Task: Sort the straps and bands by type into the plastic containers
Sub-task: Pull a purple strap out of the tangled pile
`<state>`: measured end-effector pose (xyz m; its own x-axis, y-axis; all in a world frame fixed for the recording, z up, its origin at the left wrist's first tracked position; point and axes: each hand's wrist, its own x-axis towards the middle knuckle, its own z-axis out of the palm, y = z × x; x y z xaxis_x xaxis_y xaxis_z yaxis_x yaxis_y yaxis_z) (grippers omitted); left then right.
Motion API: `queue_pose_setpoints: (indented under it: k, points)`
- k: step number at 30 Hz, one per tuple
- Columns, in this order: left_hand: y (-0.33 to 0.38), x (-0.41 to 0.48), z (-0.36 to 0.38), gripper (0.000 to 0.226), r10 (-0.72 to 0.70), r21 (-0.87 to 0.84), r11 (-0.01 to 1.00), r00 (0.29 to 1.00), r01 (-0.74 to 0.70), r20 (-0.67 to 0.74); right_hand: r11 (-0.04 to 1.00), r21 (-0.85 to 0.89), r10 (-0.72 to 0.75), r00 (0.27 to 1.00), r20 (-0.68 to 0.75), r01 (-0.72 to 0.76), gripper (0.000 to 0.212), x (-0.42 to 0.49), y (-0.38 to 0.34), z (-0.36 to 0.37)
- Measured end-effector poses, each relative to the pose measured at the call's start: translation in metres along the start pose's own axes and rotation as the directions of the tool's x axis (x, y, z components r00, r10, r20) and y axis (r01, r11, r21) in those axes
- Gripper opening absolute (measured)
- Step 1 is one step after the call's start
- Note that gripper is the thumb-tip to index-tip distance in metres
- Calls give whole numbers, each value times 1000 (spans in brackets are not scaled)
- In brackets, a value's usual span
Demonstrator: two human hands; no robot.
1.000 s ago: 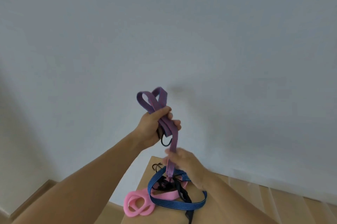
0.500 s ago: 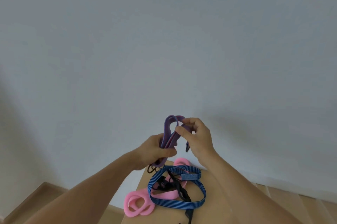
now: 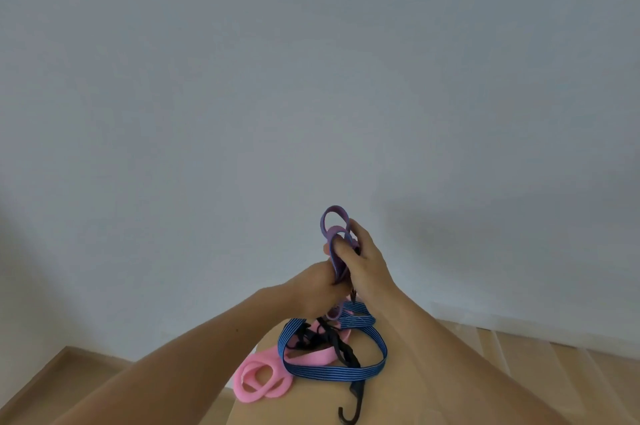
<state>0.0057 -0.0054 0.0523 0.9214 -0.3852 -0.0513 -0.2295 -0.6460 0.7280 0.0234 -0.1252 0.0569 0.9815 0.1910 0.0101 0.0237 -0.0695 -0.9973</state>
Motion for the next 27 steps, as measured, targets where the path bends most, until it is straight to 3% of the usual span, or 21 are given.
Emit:
queue_pose_setpoints:
  k: [2,4,6,10,14,18,23,25,27]
  points:
    - [-2,8,8,17,26,-13,1000,1000,-26,13,1000,21,18,1000,10,-18,57,-7,4,-8]
    - [2,18,20,25,68,19,997,994,-69,84,999,-5,38,998,-40,-38,66,-14,10,-20]
    - [14,33,40,16,106,-4,994,981,-107,160,998,14,59,982,-177,-57,51,-24,17,-40]
    - [47,50,92,16,117,-95,991,970,-98,212,982,183,127,883,-451,-48,7,-58,34,-105]
    - [95,56,157,15,199,-207,969,928,-138,314,966,260,157,780,-606,8,8,-107,50,-171]
    - [154,79,241,17,218,-235,963,897,-134,384,979,199,115,670,-734,51,11,-152,72,-241]
    - [235,104,361,18,183,-107,983,787,-148,589,978,181,207,577,-790,-103,5,-223,108,-379]
    - [264,114,403,31,168,-21,979,751,-202,638,963,113,237,568,-788,-245,3,-250,123,-440]
    - [283,126,436,48,150,72,966,762,-249,630,906,16,282,574,-769,-423,12,-269,139,-496]
